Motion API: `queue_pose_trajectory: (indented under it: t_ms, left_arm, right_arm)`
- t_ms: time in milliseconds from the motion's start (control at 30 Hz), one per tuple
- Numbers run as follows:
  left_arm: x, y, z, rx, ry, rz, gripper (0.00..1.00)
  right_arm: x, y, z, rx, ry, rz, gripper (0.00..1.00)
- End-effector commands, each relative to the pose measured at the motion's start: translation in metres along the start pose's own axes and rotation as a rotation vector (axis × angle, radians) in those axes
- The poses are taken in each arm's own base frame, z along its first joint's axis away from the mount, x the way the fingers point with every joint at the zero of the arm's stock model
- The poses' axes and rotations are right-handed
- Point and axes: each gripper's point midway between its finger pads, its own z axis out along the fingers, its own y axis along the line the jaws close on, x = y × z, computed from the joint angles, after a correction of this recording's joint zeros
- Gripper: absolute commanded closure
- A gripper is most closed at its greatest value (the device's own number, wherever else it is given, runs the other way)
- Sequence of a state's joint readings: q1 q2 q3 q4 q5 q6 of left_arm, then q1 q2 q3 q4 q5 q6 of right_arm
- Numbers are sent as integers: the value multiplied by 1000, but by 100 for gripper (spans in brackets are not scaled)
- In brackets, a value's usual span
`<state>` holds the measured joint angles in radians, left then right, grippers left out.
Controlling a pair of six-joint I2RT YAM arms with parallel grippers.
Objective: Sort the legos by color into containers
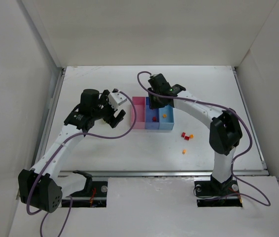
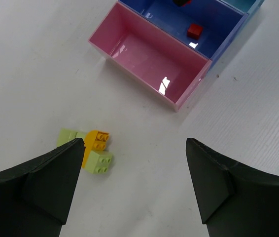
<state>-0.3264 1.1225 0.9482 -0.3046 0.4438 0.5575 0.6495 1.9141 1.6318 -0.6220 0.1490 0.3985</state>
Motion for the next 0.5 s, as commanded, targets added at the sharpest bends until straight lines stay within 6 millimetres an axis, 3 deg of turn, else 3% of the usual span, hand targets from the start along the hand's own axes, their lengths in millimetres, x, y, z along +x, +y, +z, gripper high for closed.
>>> queue_pose_trajectory:
  t_ms: [0,467]
  left_arm:
    - [-8,-3,-3,1,-38,6,18]
    - [-7,-1,-3,-7,-34,6,17]
  right_arm:
    - [-22,13,-12,-38,-60,-4,98]
    - [-20,11,-8,-26,-55,-5,98]
